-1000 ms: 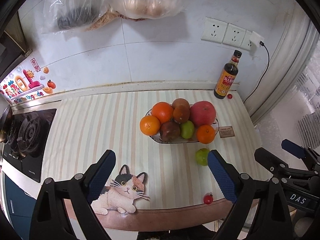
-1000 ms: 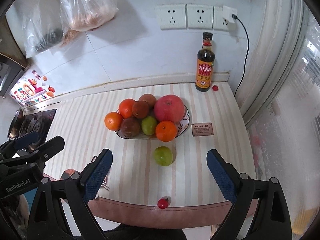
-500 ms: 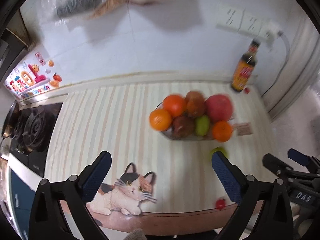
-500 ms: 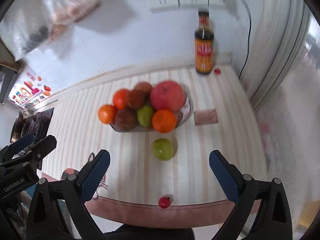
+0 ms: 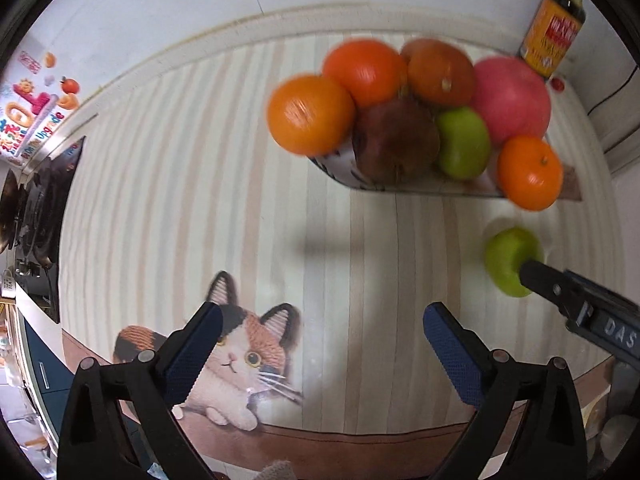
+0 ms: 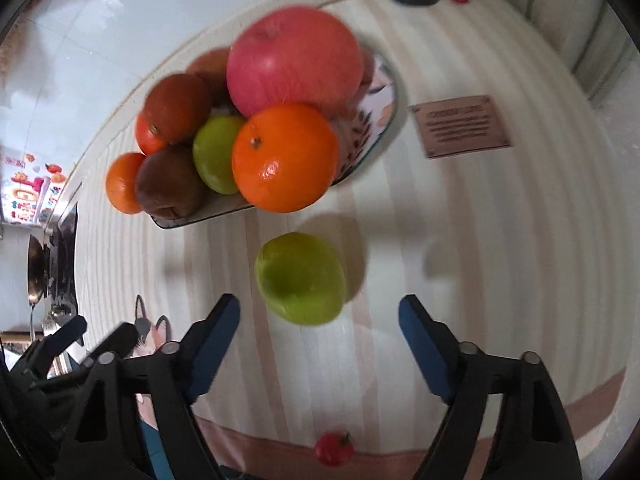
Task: Organize fruits
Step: 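Grasp the red tomato with the left tool while the right tool grasps the green apple, then carry the tomato and green apple over the fruit plate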
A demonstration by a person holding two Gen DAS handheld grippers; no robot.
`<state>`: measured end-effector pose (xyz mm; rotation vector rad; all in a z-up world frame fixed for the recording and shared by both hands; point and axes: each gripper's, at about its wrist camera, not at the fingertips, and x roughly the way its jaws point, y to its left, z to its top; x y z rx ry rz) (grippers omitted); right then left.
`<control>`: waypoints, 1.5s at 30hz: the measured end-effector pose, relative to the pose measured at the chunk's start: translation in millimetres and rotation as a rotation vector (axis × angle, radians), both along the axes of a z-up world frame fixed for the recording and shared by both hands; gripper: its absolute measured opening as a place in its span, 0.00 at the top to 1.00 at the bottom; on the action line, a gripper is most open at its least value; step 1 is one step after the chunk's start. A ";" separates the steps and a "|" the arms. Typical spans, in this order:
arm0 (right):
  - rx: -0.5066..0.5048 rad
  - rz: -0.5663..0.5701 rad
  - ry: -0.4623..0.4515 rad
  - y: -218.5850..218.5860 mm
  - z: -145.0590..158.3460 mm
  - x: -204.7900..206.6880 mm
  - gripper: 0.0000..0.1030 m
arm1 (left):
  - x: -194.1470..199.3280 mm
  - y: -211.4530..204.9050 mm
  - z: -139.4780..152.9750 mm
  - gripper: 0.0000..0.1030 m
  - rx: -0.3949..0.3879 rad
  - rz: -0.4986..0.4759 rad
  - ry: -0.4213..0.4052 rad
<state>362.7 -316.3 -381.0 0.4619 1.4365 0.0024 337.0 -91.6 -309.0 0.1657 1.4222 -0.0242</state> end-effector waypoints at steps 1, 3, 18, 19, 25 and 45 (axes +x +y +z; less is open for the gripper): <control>0.010 0.004 0.006 1.9 -4.9 2.8 0.25 | -0.2 -1.7 -5.1 0.00 0.002 -0.003 0.009; 0.021 0.026 0.014 8.3 -17.1 10.5 0.31 | -0.7 -4.4 -13.1 0.00 0.013 -0.008 0.023; -0.042 -0.008 0.025 -38.1 -3.3 -81.8 0.42 | -83.6 -74.1 -42.2 0.04 -0.190 -0.296 0.301; -0.044 -0.028 0.033 -43.8 -4.0 -92.6 0.42 | -89.6 -80.8 -45.9 0.11 -0.199 -0.312 0.313; -0.033 -0.140 0.055 -70.3 -11.9 -135.3 0.42 | -105.3 -113.1 -54.7 0.32 -0.232 -0.358 0.322; -0.034 -0.121 0.017 -62.3 -3.5 -131.8 0.41 | -95.5 -137.2 -57.0 0.73 -0.246 -0.277 0.257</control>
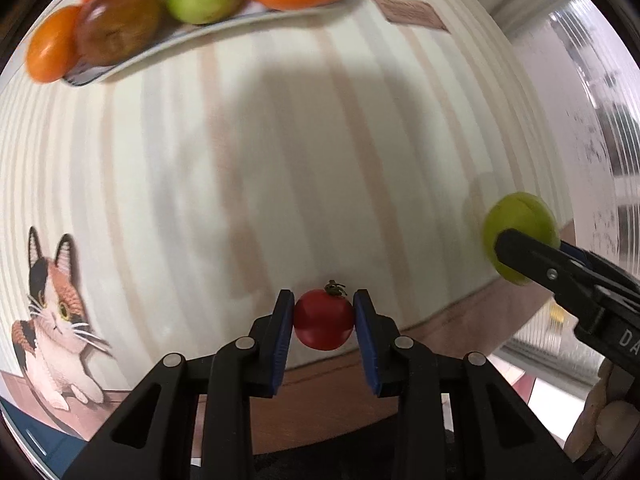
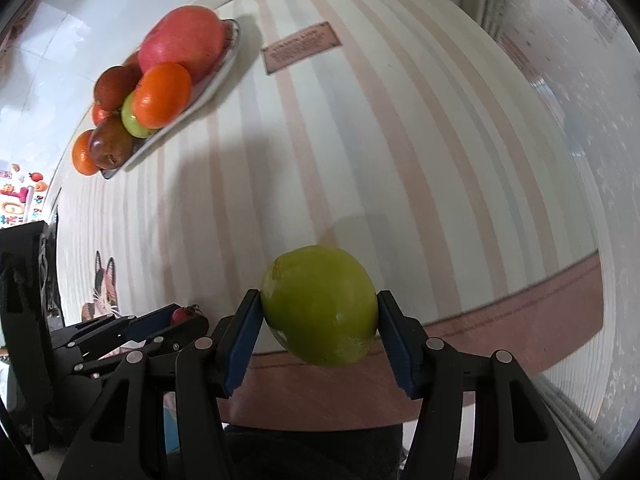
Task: Organize fruits
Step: 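Carry the tomato and green apple over the fruit plate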
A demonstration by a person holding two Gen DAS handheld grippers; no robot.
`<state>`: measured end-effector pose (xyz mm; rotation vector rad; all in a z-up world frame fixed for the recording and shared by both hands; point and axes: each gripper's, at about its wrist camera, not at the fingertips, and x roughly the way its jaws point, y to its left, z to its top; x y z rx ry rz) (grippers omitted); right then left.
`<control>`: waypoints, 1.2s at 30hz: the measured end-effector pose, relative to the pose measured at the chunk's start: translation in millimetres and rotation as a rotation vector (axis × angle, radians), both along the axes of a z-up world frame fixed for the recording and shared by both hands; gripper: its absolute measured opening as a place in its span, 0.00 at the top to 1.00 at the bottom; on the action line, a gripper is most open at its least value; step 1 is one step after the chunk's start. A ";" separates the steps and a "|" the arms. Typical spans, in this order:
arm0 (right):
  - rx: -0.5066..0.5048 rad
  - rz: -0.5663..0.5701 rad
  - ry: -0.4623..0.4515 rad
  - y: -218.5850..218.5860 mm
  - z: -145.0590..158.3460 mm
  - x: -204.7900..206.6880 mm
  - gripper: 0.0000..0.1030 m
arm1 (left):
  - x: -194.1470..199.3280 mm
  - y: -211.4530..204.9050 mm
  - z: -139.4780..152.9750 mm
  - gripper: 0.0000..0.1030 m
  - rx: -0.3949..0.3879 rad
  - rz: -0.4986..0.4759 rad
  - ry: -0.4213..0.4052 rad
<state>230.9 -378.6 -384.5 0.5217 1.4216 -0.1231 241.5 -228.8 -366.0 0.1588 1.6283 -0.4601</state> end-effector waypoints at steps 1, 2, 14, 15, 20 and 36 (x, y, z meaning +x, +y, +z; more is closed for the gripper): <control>0.000 0.005 -0.005 1.1 1.6 2.5 0.41 | 2.0 4.3 1.2 0.73 0.000 0.016 -0.005; 0.000 0.012 -0.011 3.8 3.0 6.7 0.41 | 5.6 7.3 2.1 0.73 -0.002 0.035 -0.009; 0.054 0.055 -0.065 19.3 13.0 62.0 0.42 | 67.7 56.5 41.3 0.73 -0.108 0.254 -0.056; 0.065 0.049 -0.076 18.0 15.3 70.3 0.42 | 77.6 57.0 48.8 0.73 -0.125 0.267 -0.067; 0.102 0.016 -0.132 8.4 27.9 107.0 0.42 | 117.2 54.8 63.3 0.73 -0.151 0.303 -0.117; 0.251 -0.086 -0.080 -26.3 -7.9 213.9 0.41 | 172.6 57.7 43.9 0.73 -0.135 0.313 -0.062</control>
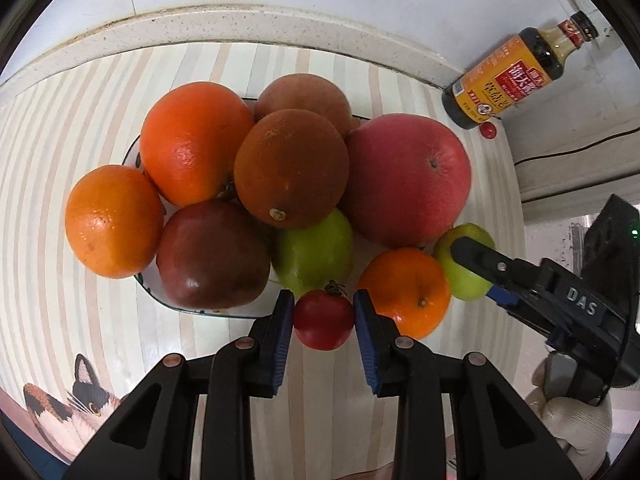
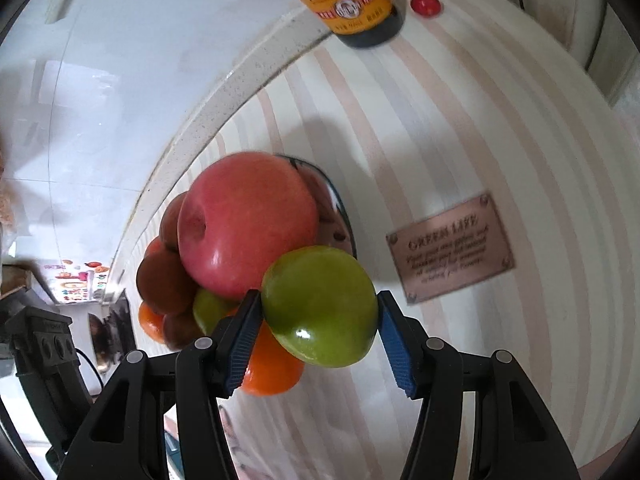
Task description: Organize fruits
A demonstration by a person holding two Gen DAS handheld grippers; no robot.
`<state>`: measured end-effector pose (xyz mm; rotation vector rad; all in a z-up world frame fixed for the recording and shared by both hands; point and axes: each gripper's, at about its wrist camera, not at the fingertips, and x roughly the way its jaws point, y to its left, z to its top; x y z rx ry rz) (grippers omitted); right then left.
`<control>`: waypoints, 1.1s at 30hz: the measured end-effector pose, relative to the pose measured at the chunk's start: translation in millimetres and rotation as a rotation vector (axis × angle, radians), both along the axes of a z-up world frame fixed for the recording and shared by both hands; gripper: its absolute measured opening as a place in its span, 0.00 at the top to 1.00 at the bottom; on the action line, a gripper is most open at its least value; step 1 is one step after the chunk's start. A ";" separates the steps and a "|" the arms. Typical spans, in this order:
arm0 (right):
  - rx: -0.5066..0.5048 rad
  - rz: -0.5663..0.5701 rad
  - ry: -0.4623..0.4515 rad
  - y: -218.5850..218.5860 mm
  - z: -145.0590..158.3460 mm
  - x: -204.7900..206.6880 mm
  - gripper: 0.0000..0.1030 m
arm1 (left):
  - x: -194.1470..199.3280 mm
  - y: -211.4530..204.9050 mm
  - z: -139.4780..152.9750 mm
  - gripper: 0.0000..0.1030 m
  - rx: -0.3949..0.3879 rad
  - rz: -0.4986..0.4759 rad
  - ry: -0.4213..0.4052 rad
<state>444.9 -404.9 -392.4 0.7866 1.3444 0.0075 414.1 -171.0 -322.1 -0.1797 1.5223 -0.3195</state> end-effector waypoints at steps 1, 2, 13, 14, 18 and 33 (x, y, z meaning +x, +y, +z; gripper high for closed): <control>-0.003 0.003 0.001 -0.3 -0.1 1.0 0.41 | -1.3 0.6 -0.6 0.73 0.004 -0.001 -0.001; -0.006 0.005 -0.001 0.0 -0.9 2.0 0.41 | -1.6 0.2 -2.0 0.73 0.010 -0.003 -0.003; 0.057 -0.037 -0.023 -7.6 -7.5 -3.8 0.39 | -3.4 -2.9 -21.3 0.72 0.054 -0.005 0.027; 0.058 -0.040 -0.024 -7.6 -6.3 -4.9 0.39 | -3.3 -2.2 -21.2 0.72 0.055 -0.005 0.027; 0.024 -0.011 -0.029 -3.0 -3.2 -4.7 0.39 | -8.1 3.4 -13.2 0.72 0.061 -0.020 0.032; -0.107 0.059 -0.078 -2.2 18.3 -17.8 0.41 | -46.1 -23.1 -47.0 0.55 0.085 -0.102 0.056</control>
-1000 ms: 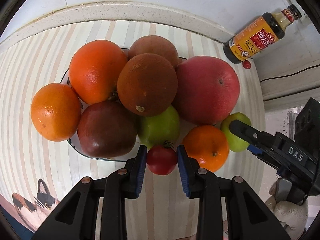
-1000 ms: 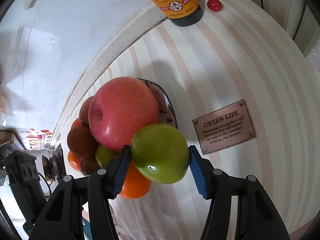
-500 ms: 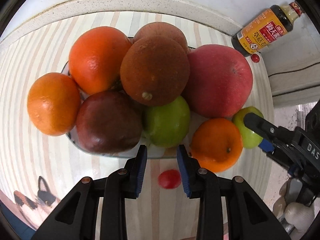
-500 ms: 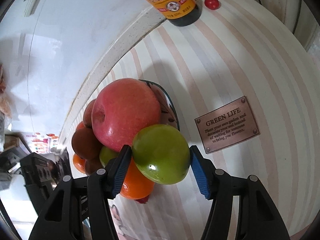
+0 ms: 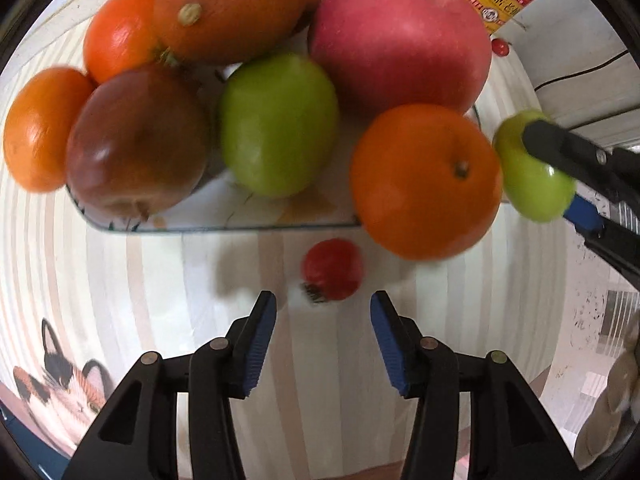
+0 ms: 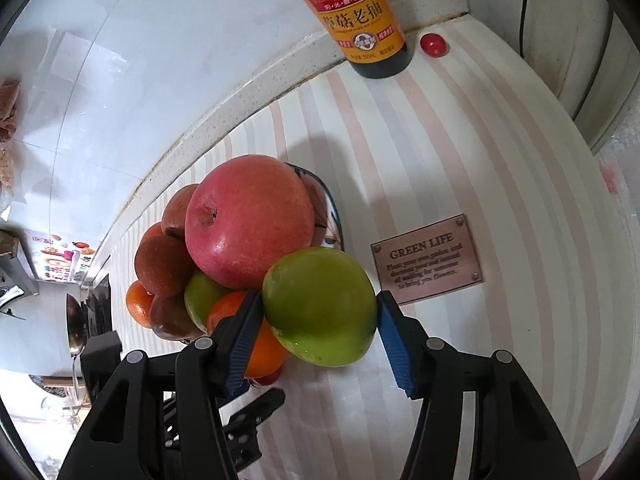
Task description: Organize fruits
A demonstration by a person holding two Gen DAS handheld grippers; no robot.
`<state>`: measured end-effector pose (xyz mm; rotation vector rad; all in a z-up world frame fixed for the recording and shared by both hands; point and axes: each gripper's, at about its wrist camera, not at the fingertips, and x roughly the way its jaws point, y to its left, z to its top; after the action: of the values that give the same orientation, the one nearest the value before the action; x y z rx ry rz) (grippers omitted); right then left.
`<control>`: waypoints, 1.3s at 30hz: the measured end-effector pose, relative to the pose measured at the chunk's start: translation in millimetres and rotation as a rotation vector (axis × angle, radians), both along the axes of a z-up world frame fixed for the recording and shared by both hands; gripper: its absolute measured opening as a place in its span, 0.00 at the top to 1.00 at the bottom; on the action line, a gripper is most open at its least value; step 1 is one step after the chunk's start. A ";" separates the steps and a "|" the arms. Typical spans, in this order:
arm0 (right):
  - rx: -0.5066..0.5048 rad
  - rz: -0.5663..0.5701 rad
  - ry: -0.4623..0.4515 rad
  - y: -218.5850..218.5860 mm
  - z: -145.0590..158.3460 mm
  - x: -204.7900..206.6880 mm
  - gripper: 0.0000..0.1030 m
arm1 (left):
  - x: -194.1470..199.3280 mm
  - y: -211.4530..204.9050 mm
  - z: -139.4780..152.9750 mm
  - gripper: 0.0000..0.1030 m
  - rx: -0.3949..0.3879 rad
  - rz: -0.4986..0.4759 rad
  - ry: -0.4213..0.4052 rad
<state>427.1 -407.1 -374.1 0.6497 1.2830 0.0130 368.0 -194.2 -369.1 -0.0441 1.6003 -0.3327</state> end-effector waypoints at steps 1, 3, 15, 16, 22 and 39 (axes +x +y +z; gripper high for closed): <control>-0.002 -0.001 -0.001 -1.3 0.4 -0.7 0.41 | 1.9 -1.2 0.5 0.55 0.003 -0.003 -0.013; -0.001 -0.006 0.000 -4.8 1.2 -3.3 0.41 | 6.5 -2.9 1.1 0.55 0.008 -0.011 -0.033; 0.015 -0.017 -0.003 -12.3 7.4 -11.4 0.41 | 5.2 12.5 24.9 0.72 0.009 -0.050 -0.091; 0.018 -0.012 -0.012 -11.6 12.7 -11.4 0.41 | 8.6 16.6 34.5 0.72 -0.008 -0.039 -0.096; 0.059 0.065 -0.081 11.6 47.5 6.7 0.41 | 44.6 61.9 97.8 0.72 -0.130 0.088 -0.140; 0.008 0.230 -0.095 86.5 47.9 60.1 0.41 | 135.4 106.6 73.8 0.72 -0.105 0.203 -0.086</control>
<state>487.3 -320.6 -326.2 0.5002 1.2601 0.2352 503.4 -87.6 -295.3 -0.2683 1.4778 -0.2566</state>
